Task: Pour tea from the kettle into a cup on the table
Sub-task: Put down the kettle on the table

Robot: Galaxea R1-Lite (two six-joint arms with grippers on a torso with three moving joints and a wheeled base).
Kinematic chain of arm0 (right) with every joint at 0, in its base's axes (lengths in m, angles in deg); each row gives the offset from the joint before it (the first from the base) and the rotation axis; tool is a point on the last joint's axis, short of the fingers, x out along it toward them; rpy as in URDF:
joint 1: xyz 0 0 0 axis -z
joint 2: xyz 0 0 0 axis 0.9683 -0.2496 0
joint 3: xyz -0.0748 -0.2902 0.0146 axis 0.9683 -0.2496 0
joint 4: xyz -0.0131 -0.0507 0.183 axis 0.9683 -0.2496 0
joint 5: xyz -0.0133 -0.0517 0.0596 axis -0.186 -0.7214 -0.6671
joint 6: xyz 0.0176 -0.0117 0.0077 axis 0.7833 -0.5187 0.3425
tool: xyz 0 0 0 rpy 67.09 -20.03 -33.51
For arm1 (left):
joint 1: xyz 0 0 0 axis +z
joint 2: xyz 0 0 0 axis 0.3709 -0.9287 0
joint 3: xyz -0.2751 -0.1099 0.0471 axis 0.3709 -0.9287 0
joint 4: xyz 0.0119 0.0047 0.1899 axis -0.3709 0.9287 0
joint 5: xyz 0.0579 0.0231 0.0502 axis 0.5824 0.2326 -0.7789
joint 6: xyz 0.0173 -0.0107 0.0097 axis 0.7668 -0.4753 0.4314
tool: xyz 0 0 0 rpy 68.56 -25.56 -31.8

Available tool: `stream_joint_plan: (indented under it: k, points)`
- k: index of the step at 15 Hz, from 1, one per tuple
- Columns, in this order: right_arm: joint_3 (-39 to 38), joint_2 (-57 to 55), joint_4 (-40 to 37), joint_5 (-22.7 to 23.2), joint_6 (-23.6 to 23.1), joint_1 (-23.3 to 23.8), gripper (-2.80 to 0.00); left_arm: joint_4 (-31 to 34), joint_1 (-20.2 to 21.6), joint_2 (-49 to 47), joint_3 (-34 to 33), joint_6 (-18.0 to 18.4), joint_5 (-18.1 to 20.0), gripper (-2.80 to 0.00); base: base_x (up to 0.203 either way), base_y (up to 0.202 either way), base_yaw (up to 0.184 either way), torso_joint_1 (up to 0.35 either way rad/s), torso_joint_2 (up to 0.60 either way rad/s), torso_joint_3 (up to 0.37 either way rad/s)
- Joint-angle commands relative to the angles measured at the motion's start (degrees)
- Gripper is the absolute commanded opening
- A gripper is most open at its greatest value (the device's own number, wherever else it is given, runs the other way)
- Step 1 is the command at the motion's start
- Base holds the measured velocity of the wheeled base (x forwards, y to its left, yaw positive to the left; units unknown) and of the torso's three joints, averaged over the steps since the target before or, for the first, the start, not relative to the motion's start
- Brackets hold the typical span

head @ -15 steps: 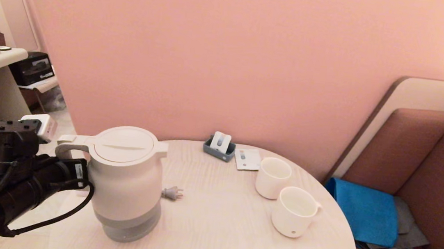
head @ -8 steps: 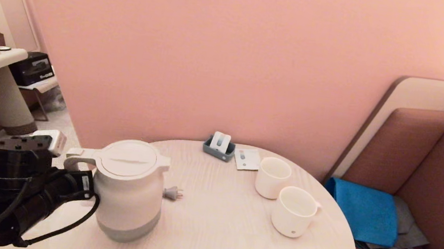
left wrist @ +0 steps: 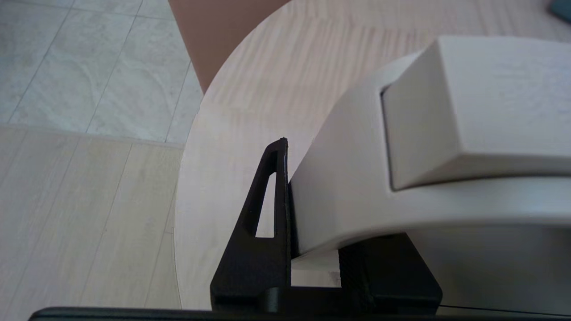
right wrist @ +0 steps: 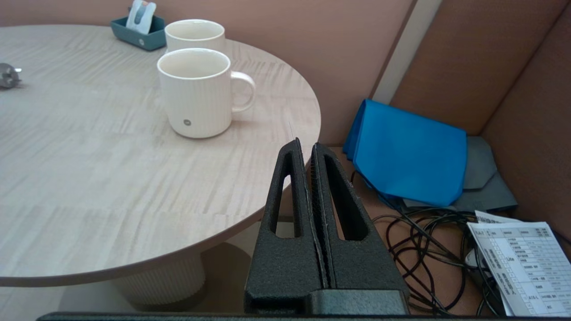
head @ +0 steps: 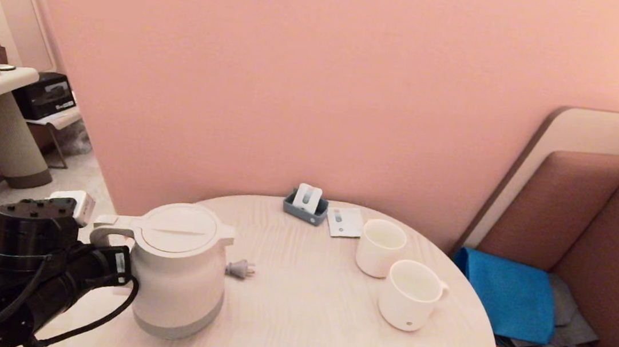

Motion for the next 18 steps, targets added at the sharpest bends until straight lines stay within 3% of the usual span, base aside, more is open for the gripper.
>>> stream_joint_plan:
  k: [1, 6, 11, 18]
  points:
    - [-0.01, 0.02, 0.00, 0.03, -0.04, 0.00, -2.80, -2.38, 0.10, -3.25, 0.00, -0.06, -0.08, -2.80, 0.000, 0.000, 0.000, 0.000, 0.00, 0.000]
    - [-0.01, 0.02, 0.00, 0.03, -0.04, 0.00, -2.80, -11.19, 1.06, -9.59, -0.80, 1.21, -0.08, -2.80, 0.000, 0.000, 0.000, 0.000, 0.00, 0.000]
    - [-0.01, 0.02, 0.00, 0.03, -0.04, 0.00, -2.80, -11.39, 1.16, -8.53, -0.67, 2.47, -0.08, -2.80, 0.000, 0.000, 0.000, 0.000, 0.00, 0.000]
    - [-0.01, 0.02, 0.00, 0.03, -0.04, 0.00, -2.80, -13.90, 3.56, -10.74, -3.79, 1.24, 0.29, -2.80, 0.000, 0.000, 0.000, 0.000, 0.00, 0.000]
